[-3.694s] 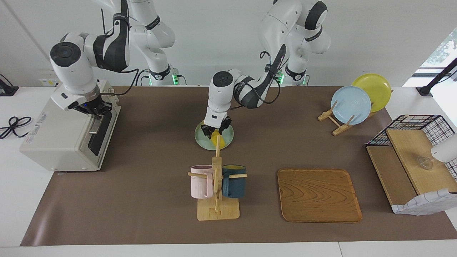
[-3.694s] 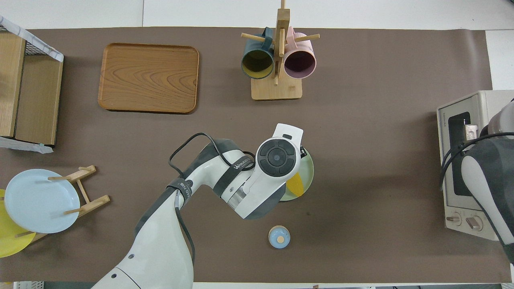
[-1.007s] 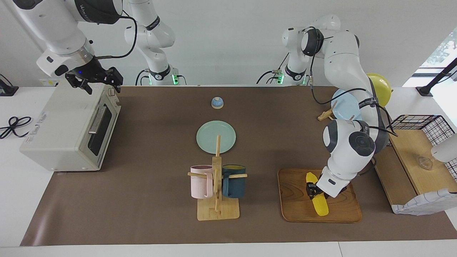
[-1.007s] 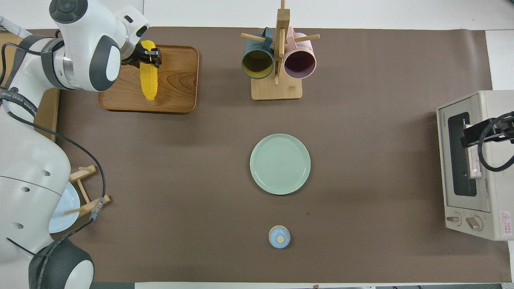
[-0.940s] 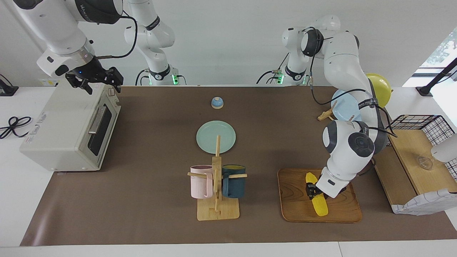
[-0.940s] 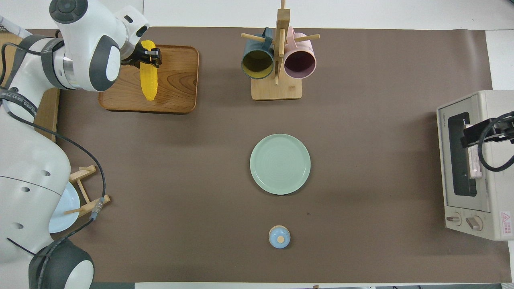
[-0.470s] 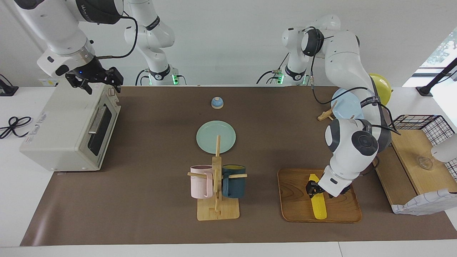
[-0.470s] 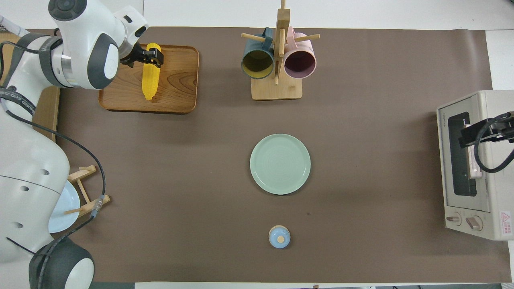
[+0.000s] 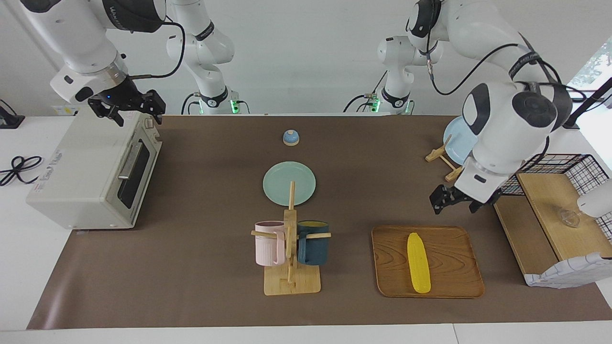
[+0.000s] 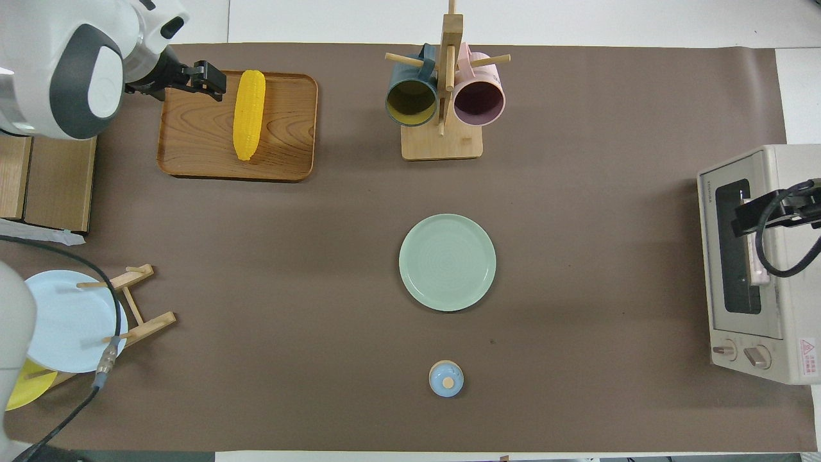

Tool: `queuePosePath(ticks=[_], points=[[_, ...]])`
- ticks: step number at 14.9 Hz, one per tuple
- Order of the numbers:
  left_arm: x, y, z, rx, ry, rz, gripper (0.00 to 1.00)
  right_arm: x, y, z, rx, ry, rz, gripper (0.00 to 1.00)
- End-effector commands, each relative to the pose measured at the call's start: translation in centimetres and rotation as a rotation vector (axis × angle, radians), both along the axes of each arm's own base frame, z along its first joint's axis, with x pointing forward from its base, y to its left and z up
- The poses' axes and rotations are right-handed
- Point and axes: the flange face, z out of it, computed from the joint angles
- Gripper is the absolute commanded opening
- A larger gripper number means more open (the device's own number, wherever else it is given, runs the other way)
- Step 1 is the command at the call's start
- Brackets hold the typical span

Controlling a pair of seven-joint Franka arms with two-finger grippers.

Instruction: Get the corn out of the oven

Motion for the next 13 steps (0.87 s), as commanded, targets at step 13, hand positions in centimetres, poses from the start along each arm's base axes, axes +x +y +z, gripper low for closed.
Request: queuePosePath(ticks=[13], points=[[-18.1,2.2,9.7,0.048,0.239,0.089,1.00,0.4,-0.1,0.6,-0.005,-0.048,-0.018,1.00]])
